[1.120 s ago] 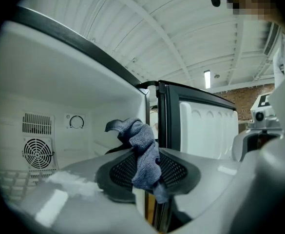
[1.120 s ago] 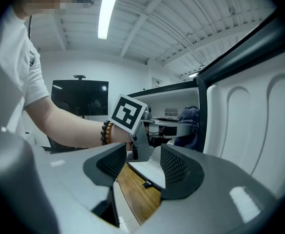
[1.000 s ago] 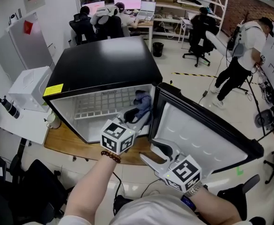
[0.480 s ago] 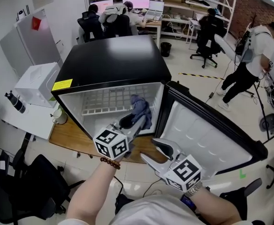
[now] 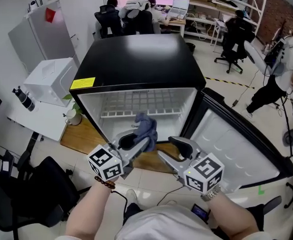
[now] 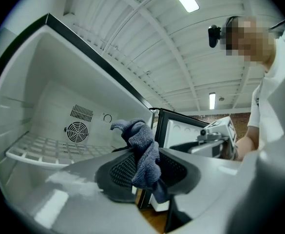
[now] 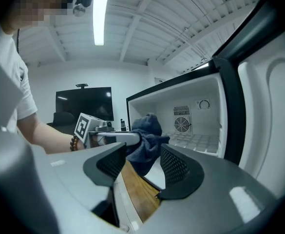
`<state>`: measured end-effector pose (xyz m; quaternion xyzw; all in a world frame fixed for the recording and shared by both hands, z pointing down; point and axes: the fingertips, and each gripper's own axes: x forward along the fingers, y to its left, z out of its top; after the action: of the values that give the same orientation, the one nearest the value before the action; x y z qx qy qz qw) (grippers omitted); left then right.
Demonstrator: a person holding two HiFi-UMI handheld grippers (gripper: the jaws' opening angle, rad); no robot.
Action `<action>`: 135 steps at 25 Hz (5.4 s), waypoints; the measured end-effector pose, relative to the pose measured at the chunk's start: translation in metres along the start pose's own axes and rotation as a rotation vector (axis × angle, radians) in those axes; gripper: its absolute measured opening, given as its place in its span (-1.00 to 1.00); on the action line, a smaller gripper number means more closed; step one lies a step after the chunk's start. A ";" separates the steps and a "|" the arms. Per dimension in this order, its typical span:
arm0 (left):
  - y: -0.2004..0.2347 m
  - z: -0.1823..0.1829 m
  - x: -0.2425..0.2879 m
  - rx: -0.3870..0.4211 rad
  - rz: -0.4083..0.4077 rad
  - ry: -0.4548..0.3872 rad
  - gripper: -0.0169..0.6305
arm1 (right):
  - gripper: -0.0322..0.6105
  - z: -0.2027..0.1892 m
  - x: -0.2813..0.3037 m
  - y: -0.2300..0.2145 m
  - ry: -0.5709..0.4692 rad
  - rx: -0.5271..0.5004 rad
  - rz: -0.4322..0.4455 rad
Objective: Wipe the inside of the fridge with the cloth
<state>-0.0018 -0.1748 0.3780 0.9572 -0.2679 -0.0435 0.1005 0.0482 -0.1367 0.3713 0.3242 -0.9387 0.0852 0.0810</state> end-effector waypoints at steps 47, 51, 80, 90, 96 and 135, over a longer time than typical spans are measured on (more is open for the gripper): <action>0.014 -0.022 -0.151 -0.104 -0.351 0.314 -0.28 | -0.37 -0.024 0.136 0.129 0.123 0.179 0.724; 0.042 -0.035 -0.157 -0.048 -0.207 0.355 -0.19 | -0.40 -0.033 0.152 0.116 0.121 0.132 0.619; 0.179 -0.063 -0.165 -0.011 0.385 0.309 -0.16 | -0.44 -0.109 0.290 0.036 0.120 -0.170 0.006; 0.178 -0.067 -0.156 0.012 0.375 0.316 -0.16 | -0.46 -0.109 0.298 0.015 0.099 -0.169 -0.060; 0.184 -0.069 -0.157 0.021 0.413 0.314 -0.16 | -0.47 -0.106 0.314 -0.011 0.085 -0.151 -0.140; 0.195 -0.067 -0.152 0.059 0.435 0.288 -0.20 | -0.47 -0.116 0.398 -0.116 0.059 -0.139 -0.404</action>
<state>-0.2207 -0.2469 0.4894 0.8760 -0.4514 0.1236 0.1164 -0.1777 -0.4390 0.5786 0.4968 -0.8555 0.0116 0.1459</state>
